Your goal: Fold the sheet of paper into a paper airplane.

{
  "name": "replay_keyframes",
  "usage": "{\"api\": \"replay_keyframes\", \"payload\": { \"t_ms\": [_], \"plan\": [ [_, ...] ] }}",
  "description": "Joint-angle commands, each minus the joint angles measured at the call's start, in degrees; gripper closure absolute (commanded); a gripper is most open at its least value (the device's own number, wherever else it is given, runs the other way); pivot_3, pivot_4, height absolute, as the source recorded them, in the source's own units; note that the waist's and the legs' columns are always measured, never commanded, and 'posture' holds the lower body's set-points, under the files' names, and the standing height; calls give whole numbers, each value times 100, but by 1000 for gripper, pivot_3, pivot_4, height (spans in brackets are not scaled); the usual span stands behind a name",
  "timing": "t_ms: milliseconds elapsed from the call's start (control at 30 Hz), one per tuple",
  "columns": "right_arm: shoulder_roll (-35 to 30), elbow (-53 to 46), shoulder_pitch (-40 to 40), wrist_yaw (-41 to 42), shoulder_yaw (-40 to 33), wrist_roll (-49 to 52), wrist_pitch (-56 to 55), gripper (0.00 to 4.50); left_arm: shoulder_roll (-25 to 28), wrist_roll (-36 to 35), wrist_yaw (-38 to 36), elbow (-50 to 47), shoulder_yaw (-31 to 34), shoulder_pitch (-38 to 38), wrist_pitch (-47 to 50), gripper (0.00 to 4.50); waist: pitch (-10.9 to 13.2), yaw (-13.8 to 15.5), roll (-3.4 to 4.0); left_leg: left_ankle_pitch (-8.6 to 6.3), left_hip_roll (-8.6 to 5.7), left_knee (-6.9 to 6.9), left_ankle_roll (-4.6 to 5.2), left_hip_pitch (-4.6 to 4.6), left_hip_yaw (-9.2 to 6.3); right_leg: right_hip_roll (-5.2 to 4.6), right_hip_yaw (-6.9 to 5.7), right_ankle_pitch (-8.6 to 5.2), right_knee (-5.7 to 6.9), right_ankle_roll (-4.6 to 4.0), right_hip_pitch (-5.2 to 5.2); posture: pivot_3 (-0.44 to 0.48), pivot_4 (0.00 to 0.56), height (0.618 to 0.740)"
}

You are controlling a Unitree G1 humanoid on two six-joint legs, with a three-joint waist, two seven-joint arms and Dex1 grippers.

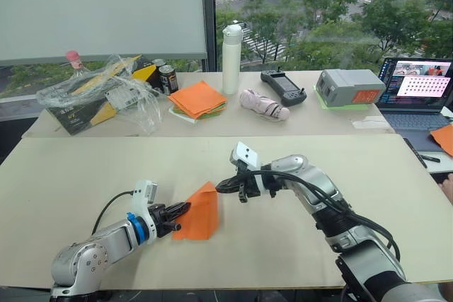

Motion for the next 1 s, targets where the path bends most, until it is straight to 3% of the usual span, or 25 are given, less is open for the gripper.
{"api": "replay_keyframes", "payload": {
  "t_ms": [33, 567, 1000],
  "plan": [
    [-16, -179, -53, -13, -46, 57, -61, 4499, -12, 106, 199, 167, 37, -39, 49, 4485, 0, 5, 0, 0, 0, 0, 0, 0, 0, -1, 0, 0, 0, 0, 0, 0, 150, 740],
    [208, -190, -120, -240, -28, 67, -61, 4499, -335, 236, 790, 638, 147, -333, -39, 4485, 0, 14, 0, 1, -1, 5, -1, 1, -1, -1, 0, 1, 5, -1, 2, 0, 150, 740],
    [235, -243, -75, -261, 113, 16, -106, 4499, -432, -40, 606, 232, 91, -258, -87, 4485, 0, 10, 0, 1, -1, 6, -2, 0, 0, -1, 0, 1, 4, -1, 1, 0, 150, 740]
  ]
}}
